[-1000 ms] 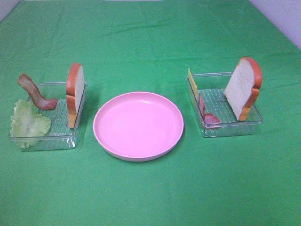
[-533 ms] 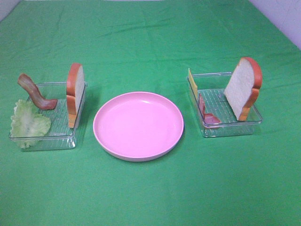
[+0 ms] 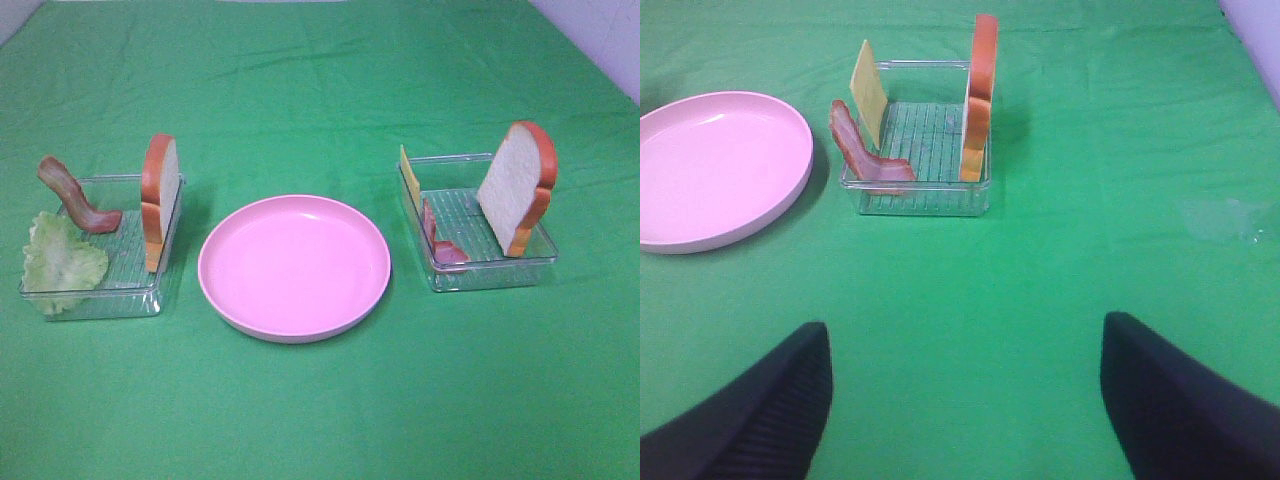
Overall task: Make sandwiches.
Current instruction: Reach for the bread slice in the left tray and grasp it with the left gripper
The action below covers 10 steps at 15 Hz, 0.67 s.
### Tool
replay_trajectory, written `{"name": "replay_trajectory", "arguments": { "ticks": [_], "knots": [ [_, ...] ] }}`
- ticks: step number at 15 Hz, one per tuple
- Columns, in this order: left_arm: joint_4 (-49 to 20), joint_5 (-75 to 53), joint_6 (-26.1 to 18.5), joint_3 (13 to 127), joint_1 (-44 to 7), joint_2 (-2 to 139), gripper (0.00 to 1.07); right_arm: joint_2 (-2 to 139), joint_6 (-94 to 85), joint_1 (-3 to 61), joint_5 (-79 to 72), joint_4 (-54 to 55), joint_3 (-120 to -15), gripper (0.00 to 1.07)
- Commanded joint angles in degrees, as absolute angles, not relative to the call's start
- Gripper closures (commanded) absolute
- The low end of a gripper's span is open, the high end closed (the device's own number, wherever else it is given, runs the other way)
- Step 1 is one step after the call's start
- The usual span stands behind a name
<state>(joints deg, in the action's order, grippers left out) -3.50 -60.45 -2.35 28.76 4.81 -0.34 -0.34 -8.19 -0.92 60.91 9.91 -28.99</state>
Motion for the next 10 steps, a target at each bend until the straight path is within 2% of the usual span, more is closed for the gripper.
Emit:
{"name": "replay_trajectory", "arguments": {
  "ticks": [1, 10],
  "knots": [
    [-3.78, -59.93, -2.18, 28.65, 4.41, -1.43, 0.44, -1.15, -8.88, -1.20, 60.91, 10.03, -28.99, 0.36],
    [-3.78, -59.93, -2.18, 28.65, 4.41, -1.43, 0.44, -1.15, -8.88, -1.20, 60.91, 10.03, -28.99, 0.36]
  ]
}}
